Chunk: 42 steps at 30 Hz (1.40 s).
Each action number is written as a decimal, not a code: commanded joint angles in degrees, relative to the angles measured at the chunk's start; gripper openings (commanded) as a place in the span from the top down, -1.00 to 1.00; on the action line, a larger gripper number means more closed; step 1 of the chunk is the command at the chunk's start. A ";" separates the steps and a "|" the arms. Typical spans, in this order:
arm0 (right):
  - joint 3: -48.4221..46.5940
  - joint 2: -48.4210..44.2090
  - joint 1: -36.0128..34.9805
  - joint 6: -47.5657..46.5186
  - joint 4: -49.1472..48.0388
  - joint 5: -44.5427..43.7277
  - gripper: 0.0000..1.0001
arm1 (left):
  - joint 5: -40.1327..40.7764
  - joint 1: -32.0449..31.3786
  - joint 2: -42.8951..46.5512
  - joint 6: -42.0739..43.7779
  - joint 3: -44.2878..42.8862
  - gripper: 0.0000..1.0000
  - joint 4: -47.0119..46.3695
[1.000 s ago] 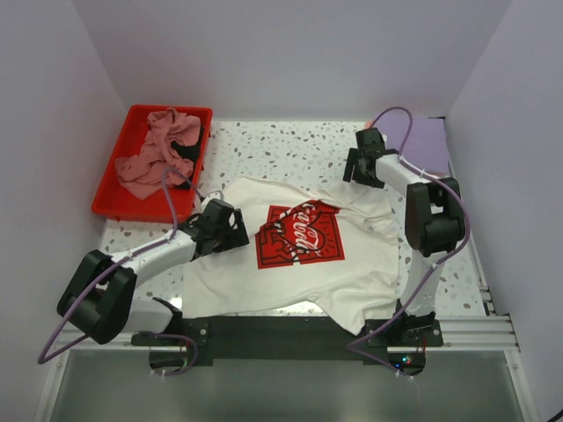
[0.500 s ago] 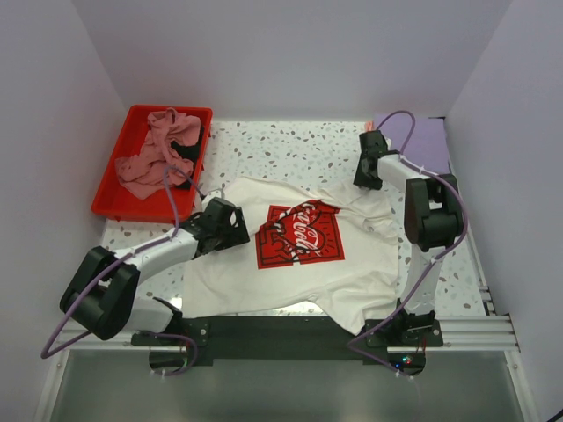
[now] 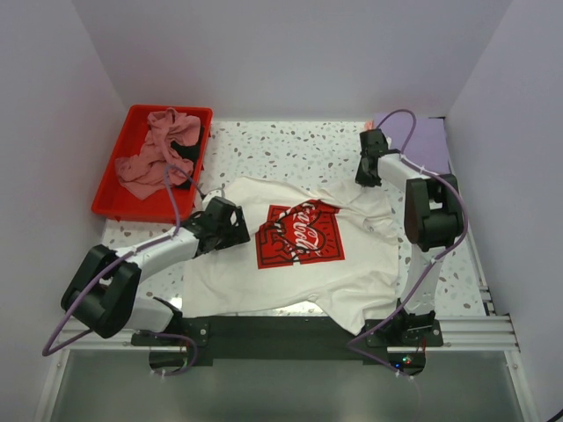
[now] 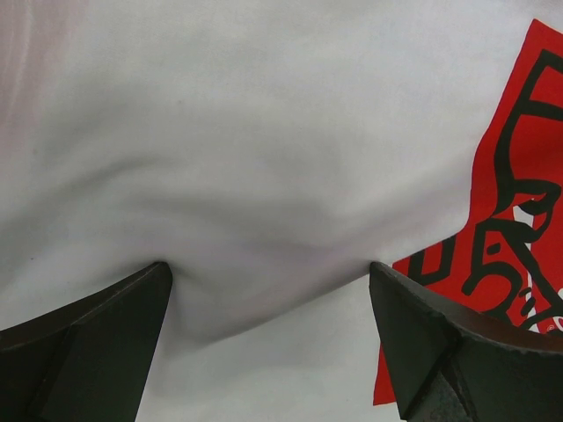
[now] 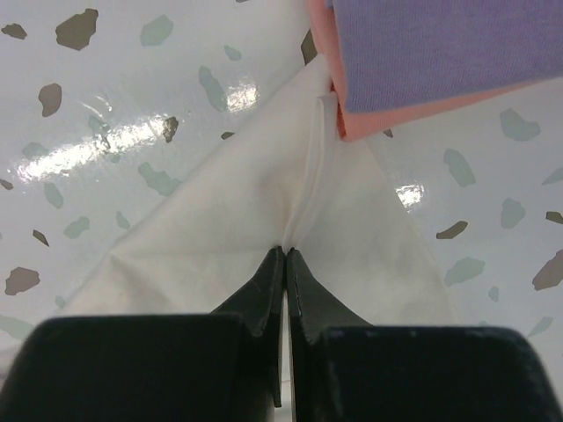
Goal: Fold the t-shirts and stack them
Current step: Flatten the tshirt out
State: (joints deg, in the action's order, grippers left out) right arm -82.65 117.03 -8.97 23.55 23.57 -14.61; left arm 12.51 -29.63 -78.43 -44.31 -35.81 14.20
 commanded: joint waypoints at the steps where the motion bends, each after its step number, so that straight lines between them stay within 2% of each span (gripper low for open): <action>1: -3.30 -3.04 0.10 0.36 -0.37 -0.42 1.00 | 0.58 0.54 -1.63 0.11 -0.49 -1.00 0.30; 9: -5.76 -3.83 0.01 2.46 -0.37 3.09 1.00 | 1.02 0.54 -1.63 0.28 -0.84 -1.00 0.66; 21: -15.78 2.05 -0.61 13.88 0.25 5.56 1.00 | 2.43 0.54 -2.51 0.46 -2.07 -1.00 2.06; 32: -24.48 10.23 -2.98 31.54 -4.59 3.11 0.96 | 3.40 0.62 -3.04 0.46 -3.12 -1.00 2.68; 34: -24.75 11.55 -3.07 39.00 -5.46 0.65 0.90 | 3.22 0.62 -3.22 0.37 -3.38 -1.00 2.50; 36: -22.92 11.55 -2.98 47.93 -11.77 0.55 0.89 | 2.70 0.62 -3.39 0.46 -3.39 -1.00 2.15; 38: -22.11 12.07 -3.07 52.80 -16.08 1.77 0.77 | 2.69 0.62 -3.39 0.54 -3.82 -1.00 2.33; 39: -23.07 13.12 -3.07 54.13 -15.84 2.13 0.41 | 2.95 0.62 -3.39 0.81 -3.91 -1.00 2.76; 41: -29.12 14.62 -2.98 51.61 -11.39 3.87 0.15 | 3.22 0.62 -3.04 0.72 -4.00 -1.00 2.94; 42: -30.97 15.15 -3.07 46.72 -10.31 4.93 0.04 | 3.31 0.62 -2.52 0.72 -3.91 -1.00 3.03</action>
State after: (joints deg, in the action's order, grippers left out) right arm -107.44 130.91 -12.21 69.36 15.11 -10.55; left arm 14.90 -29.58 -81.10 -44.29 -38.37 15.99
